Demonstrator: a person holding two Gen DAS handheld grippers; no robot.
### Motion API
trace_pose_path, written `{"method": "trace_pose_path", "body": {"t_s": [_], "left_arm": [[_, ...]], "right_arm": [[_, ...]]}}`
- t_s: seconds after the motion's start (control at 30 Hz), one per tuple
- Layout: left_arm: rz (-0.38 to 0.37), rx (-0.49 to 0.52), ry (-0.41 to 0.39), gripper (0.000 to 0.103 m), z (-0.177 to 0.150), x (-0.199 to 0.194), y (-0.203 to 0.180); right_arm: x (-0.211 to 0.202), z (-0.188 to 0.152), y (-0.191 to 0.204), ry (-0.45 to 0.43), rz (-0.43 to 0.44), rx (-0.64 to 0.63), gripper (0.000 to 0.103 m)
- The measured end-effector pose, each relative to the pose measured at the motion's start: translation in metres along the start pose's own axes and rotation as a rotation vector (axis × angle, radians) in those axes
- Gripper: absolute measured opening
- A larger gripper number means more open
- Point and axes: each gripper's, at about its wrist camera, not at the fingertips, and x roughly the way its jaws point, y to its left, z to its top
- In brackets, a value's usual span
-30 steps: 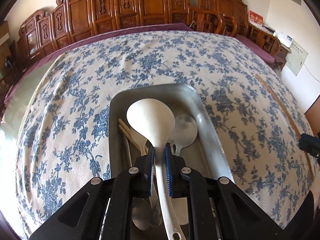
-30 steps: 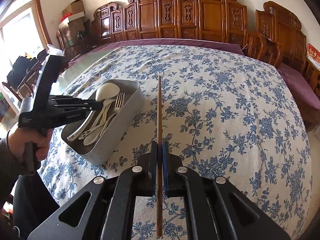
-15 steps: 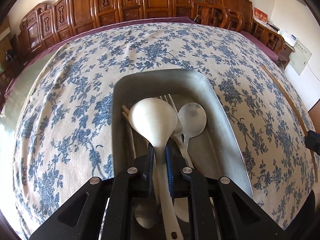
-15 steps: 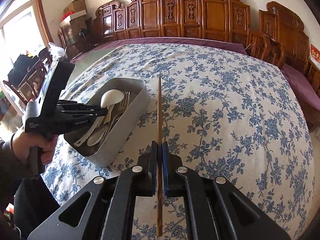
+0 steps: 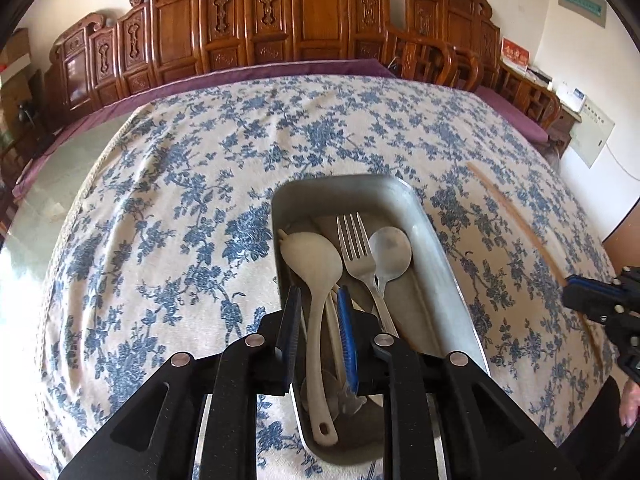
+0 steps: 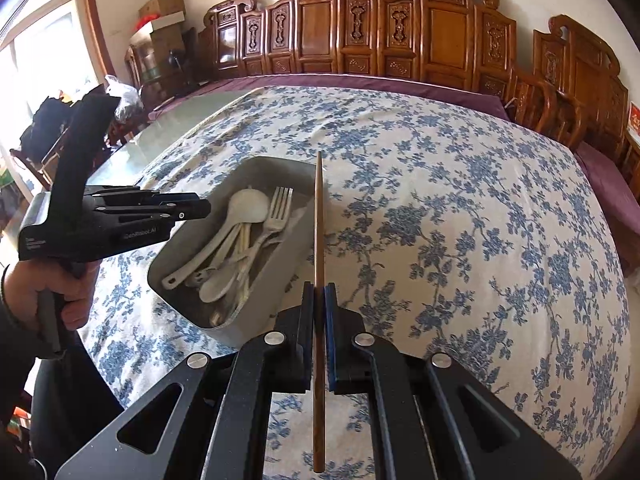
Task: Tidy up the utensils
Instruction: 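Open the left gripper to release the white spoon and lift away, then lower the chopstick into the tray and open the right gripper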
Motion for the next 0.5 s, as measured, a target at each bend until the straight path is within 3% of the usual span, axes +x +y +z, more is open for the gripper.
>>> {"method": "trace_pose_path", "body": {"t_s": [0.5], "left_arm": [[0.023, -0.012, -0.076, 0.017, -0.004, -0.049, 0.034]], "right_arm": [[0.039, 0.038, 0.059, 0.018, 0.088, -0.001, 0.006]]}}
